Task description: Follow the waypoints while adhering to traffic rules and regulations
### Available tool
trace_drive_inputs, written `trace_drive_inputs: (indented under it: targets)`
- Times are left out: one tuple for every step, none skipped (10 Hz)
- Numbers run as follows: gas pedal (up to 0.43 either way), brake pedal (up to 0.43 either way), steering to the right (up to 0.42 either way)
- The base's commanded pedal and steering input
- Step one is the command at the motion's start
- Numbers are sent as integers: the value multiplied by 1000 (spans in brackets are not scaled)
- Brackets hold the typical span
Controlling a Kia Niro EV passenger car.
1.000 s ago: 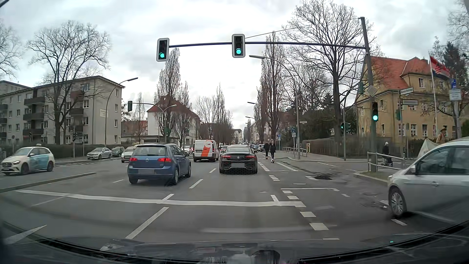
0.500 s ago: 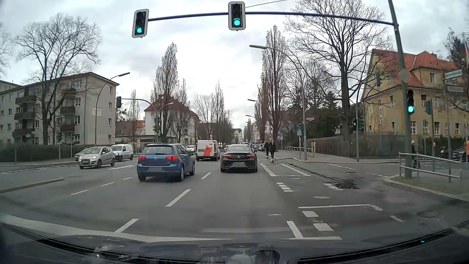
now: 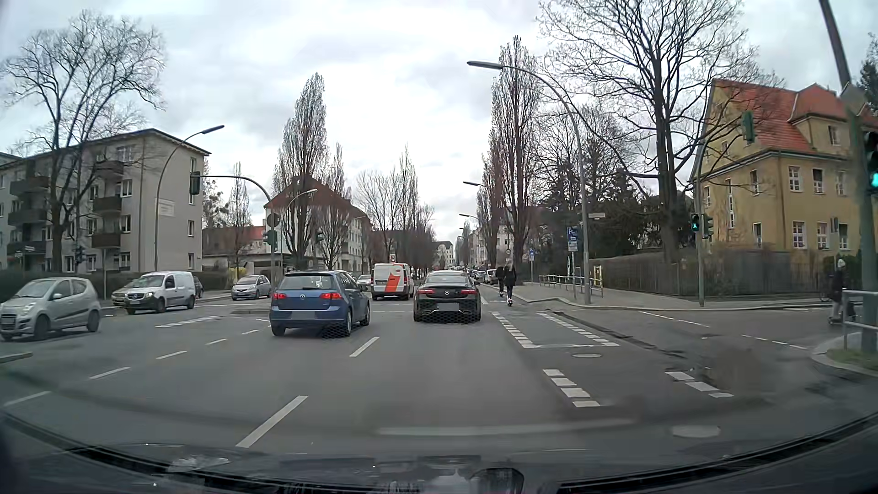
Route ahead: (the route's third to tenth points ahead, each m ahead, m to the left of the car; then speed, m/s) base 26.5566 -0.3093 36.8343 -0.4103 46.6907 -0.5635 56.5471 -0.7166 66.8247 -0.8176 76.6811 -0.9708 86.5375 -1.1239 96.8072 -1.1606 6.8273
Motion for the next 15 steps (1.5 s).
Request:
trace_drive_inputs:
  targets:
    - [110,12,0]
    - [98,12,0]
    - [98,12,0]
    - [98,12,4]
    - [98,12,6]
    - [98,12,4]
    - [98,12,4]
    - [98,12,3]
    - [98,12,3]
    - [98,12,3]
    - [98,12,0]
    - [98,12,-1]
    - [98,12,0]
    - [98,12,0]
    - [98,12,0]
